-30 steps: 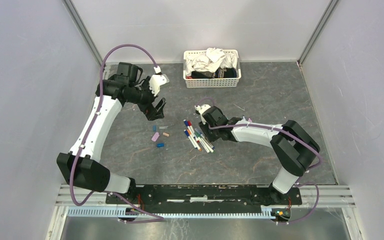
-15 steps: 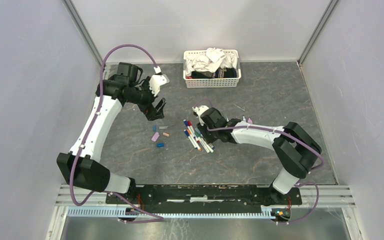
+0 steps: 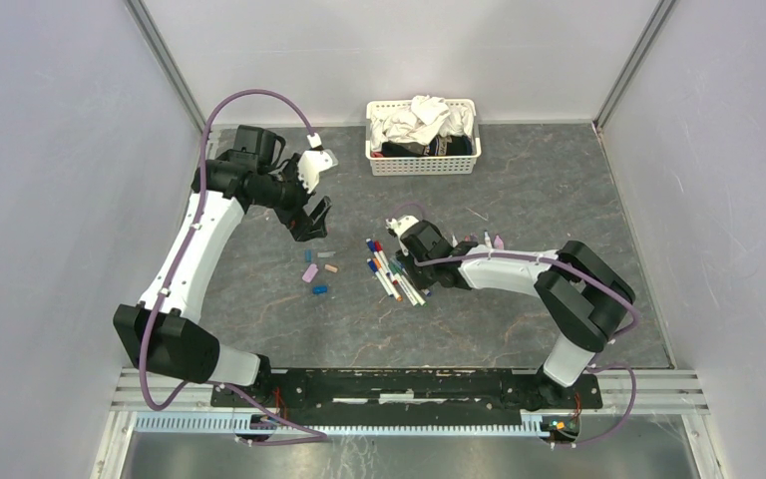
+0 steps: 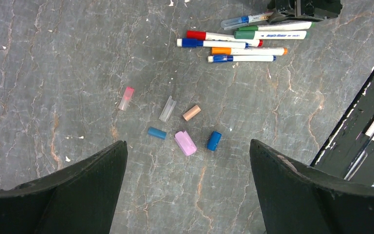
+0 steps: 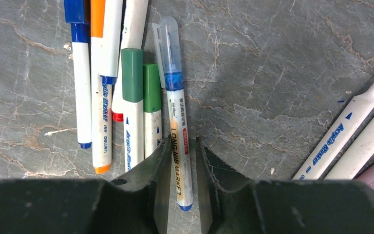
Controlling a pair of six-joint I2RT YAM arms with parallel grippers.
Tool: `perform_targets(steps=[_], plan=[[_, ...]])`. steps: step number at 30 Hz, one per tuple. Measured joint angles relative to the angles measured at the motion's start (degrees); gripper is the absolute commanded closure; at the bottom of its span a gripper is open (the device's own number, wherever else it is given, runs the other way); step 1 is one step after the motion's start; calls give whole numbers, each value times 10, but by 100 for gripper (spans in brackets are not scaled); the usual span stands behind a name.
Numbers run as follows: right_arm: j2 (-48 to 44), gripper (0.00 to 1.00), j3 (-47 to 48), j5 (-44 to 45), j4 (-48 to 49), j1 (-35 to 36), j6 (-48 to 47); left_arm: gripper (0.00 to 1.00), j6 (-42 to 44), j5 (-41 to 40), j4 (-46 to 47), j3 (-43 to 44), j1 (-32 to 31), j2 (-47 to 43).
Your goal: Open the pen caps
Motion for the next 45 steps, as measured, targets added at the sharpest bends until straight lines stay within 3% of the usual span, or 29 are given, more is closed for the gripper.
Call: perform_targets(steps=[9,16,23,28,32,45], plan=[[-6,100,-4,-46,5,-37,-6,0,26,16,7,-48,0,-3],[-29,100,37,-159,-41,-75,-31,0,103,31,5,-109,-28,-21],[-35,100,112,-369,-63,-79,-45,2,167,27,4,-111,-108,-21],[-24,100,123,-492,-75,-74,-45,9,200,19,4,-128,-174,-21],[-8,100,132,-558,-87,-67,-46,17,215,8,2,-132,-190,-21],[7,100,141,-645,-85,-63,-40,49,244,-26,4,-162,-212,-21]])
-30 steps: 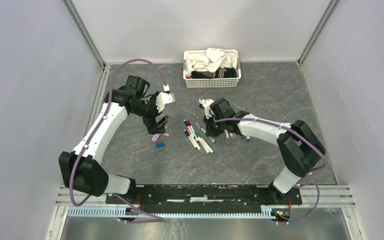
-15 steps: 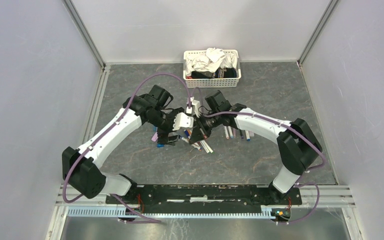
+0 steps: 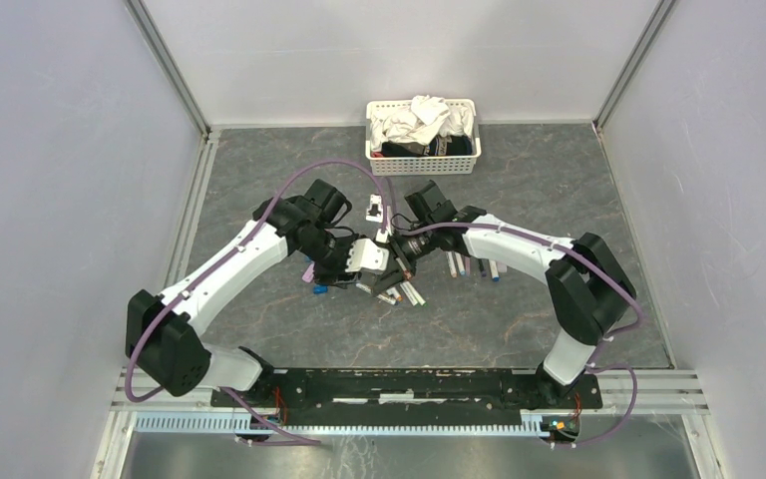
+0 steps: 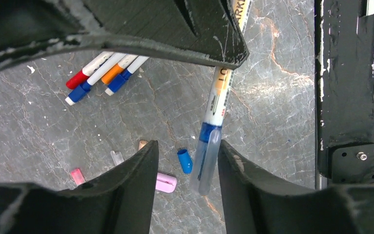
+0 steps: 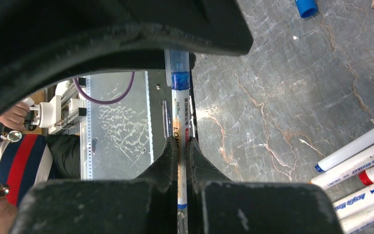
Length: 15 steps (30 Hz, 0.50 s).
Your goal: Open the pen caps
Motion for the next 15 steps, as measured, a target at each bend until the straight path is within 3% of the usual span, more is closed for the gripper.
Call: perform_targets(steps=[3,5,7,11,15], plan=[[7,100,4,-11,15,0,12,61,7,-4,0,-2,-5,0],[11,97,5,-14,22,0,19,77,10,-6,-1,-5,-7,0],[14,86,5,-15,27,-1,25,96,13,-7,-5,-7,-10,-1],[18,63,5,-15,38,-4,36,98,23,-13,-21,-11,-14,-2],[25,60,6,-15,64,7,62,98,24,-18,-13,-10,-16,-2]])
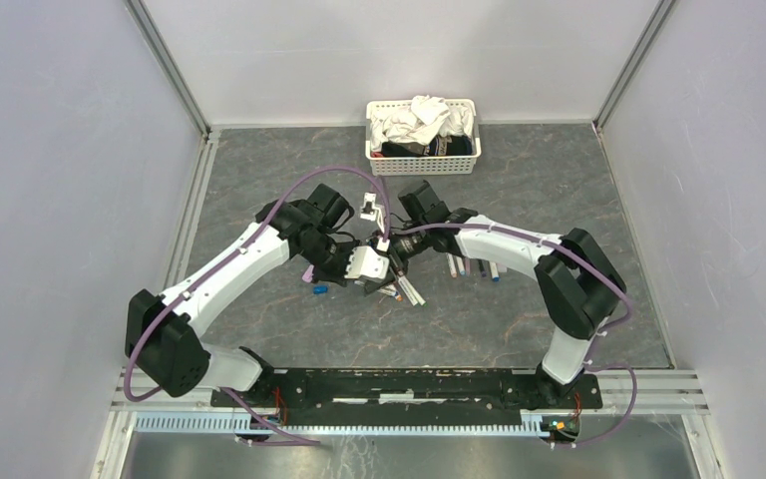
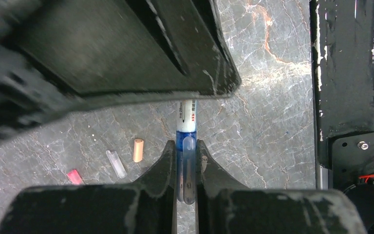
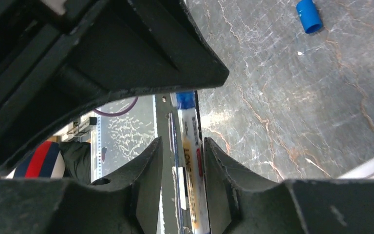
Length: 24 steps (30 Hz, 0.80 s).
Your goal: Open the pen caps
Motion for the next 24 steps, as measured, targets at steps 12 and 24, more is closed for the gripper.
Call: perform_targets(steps=[12,24], plan=[[18,100,-21,5,61,12,12,98,33,-10,2,2,11,0],[-46,100,-80,106,146,-14,-22,98,132,109,40,28,97,42]])
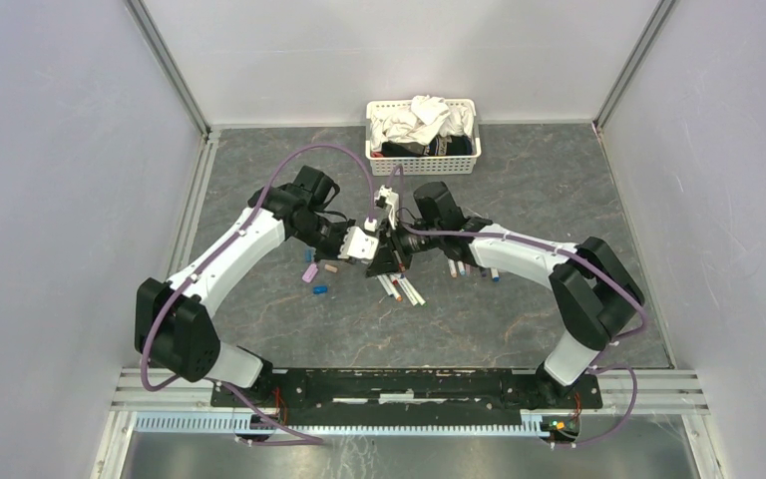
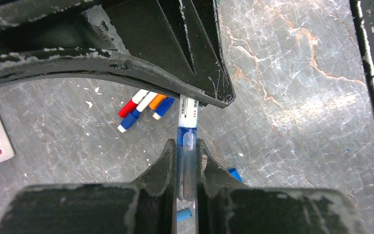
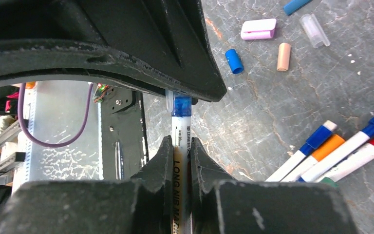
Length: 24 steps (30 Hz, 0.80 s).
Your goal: Open the pen caps
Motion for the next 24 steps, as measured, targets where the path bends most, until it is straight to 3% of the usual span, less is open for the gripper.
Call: perform_targets(steps=[8,24], plan=[[-23,100,-11,27,-14,-14,-37,98,32,26,47,-13,11,1],[-132,100,-83,113,50,-13,-41,98,149,123,20,25,43,10]])
